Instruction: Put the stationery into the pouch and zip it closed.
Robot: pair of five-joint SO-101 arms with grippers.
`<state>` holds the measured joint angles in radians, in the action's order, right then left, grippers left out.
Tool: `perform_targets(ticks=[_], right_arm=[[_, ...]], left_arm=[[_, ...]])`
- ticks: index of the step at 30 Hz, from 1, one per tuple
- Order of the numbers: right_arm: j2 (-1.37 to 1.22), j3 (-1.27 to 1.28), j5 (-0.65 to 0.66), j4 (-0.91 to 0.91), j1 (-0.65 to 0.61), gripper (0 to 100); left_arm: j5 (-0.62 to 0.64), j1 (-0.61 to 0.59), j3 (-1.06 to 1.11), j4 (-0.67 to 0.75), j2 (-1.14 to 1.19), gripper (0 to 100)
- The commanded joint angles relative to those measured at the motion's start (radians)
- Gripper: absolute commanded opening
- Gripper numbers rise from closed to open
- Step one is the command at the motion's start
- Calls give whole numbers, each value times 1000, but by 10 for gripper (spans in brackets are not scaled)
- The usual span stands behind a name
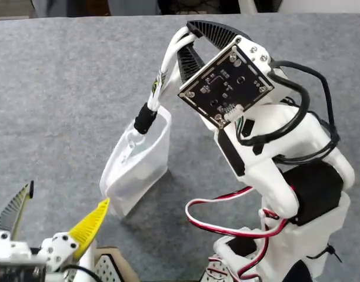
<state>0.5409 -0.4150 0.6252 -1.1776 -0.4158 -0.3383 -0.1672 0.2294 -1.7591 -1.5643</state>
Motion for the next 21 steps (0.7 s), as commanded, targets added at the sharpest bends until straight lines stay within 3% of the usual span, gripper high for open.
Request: perform_targets(ticks=[1,15,21], right_arm=[[7,-12,-32,-3,-18,12],[7,-21,-44,-51,-43,12],[7,-21,-44,-68,-61,12]], left_arm=[[-11,51,97,-8,0,435],[28,242,213,8,3,435],[28,249,272,153,12,423]])
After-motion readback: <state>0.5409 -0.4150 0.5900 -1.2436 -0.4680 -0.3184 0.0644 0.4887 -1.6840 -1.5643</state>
